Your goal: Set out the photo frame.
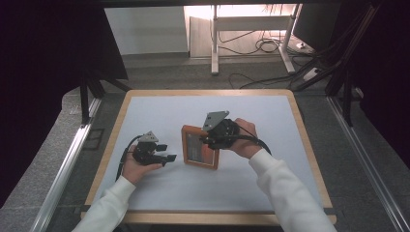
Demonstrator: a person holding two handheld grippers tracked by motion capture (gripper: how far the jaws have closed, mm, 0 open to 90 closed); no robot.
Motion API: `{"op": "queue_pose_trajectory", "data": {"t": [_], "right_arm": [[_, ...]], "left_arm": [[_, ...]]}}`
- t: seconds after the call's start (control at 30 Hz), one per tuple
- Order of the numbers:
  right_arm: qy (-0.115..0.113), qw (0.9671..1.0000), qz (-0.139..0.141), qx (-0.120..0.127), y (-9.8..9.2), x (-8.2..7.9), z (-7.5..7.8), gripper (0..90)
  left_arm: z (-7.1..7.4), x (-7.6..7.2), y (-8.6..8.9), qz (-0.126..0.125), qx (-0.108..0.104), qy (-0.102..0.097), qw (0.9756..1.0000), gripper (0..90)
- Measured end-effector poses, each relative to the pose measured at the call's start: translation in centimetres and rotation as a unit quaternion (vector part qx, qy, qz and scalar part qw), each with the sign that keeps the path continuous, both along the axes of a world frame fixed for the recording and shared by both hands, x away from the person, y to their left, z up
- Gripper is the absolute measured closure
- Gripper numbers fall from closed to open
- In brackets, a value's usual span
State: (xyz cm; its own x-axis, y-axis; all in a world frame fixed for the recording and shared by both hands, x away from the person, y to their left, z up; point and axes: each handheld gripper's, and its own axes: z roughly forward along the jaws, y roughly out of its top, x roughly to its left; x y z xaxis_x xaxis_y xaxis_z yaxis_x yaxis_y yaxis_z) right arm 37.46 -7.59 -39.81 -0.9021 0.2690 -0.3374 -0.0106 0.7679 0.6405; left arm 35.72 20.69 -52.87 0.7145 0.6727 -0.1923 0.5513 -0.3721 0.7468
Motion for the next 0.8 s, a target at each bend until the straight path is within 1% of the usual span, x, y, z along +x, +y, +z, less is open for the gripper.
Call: {"op": "queue_pose_trajectory", "data": {"t": [0.1, 0.3, 0.43, 0.47, 0.5, 0.63, 0.7, 0.73, 0.8], "right_arm": [[0.004, 0.9999, -0.013, 0.007, -0.1, 0.7, -0.2, 52.9], [0.001, 0.9991, -0.04, 0.011, -0.3, 2.2, -0.8, 46.8], [0.021, 0.9981, -0.053, 0.025, -0.5, 3.2, -1.2, 43.9], [0.022, 0.998, -0.053, 0.027, -0.5, 3.4, -1.3, 42.6], [0.023, 0.9979, -0.052, 0.03, -0.4, 3.5, -1.4, 42.4], [0.017, 0.9979, -0.057, 0.026, -0.2, 3.3, -1.5, 38.5], [0.009, 0.9972, -0.066, 0.034, -0.3, 3.2, -1.3, 35.2], [0.01, 0.9967, -0.071, 0.039, -0.4, 3.0, -1.1, 33.7], [0.004, 0.9955, -0.08, 0.05, -0.7, 2.7, -0.8, 30.2]], "left_arm": [[0.0, 0.0, 0.1, 0.0, -0.001, 0.001, 1.0, 33.4], [0.0, 0.0, 0.1, -0.001, -0.002, 0.001, 1.0, 32.8], [0.0, 0.0, 0.2, -0.002, -0.003, -0.001, 1.0, 32.8], [-0.1, 0.0, 0.2, -0.003, -0.002, -0.001, 1.0, 32.7], [-0.1, 0.0, 0.2, -0.002, -0.002, -0.001, 1.0, 32.7], [0.0, 0.0, 0.3, -0.003, -0.003, -0.001, 1.0, 32.7], [0.0, 0.0, 0.3, -0.003, -0.004, -0.002, 1.0, 32.7], [0.0, 0.0, 0.2, -0.002, -0.004, -0.003, 1.0, 32.7], [0.1, -0.1, 0.2, -0.001, -0.004, -0.005, 1.0, 32.8]]}}
